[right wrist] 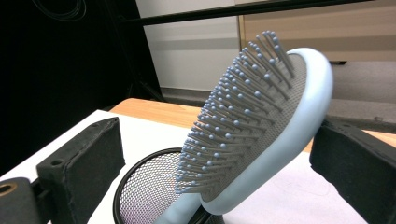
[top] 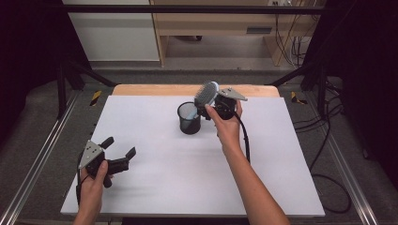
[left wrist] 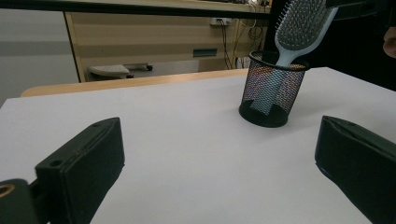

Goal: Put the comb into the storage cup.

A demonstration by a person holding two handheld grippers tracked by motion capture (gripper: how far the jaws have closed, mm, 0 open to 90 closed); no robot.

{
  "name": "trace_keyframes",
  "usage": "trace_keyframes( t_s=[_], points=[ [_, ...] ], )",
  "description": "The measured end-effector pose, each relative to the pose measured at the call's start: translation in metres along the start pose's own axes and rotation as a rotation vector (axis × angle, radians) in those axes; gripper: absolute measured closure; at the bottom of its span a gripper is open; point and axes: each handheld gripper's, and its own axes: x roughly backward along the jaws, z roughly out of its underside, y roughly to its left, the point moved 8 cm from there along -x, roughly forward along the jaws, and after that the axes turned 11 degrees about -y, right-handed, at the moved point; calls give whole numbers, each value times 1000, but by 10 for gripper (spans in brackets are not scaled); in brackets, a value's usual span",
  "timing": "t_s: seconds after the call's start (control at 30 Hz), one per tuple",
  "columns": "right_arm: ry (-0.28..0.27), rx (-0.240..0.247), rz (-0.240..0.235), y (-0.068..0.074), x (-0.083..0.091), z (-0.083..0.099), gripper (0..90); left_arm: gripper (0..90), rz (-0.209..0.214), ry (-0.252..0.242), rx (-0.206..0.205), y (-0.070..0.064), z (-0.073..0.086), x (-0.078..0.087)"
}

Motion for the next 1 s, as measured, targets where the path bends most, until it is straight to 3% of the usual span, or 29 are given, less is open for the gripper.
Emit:
trace_keyframes(
  t_s=[0.27, 0.5, 0.67, 1.0],
  points=[
    [-28, 45, 52, -10, 8, -8, 30, 15, -1, -3, 2, 1, 0, 0],
    [-46, 79, 36, -10, 17, -16, 36, 15, -3, -4, 3, 1, -1, 1],
    [-71, 66, 14, -12, 25, -25, 34, 15, -4, -3, 3, 2, -1, 1],
    [-72, 62, -9, -26, 48, -33, 29, 15, -16, -10, 7, 5, -1, 2]
  ],
)
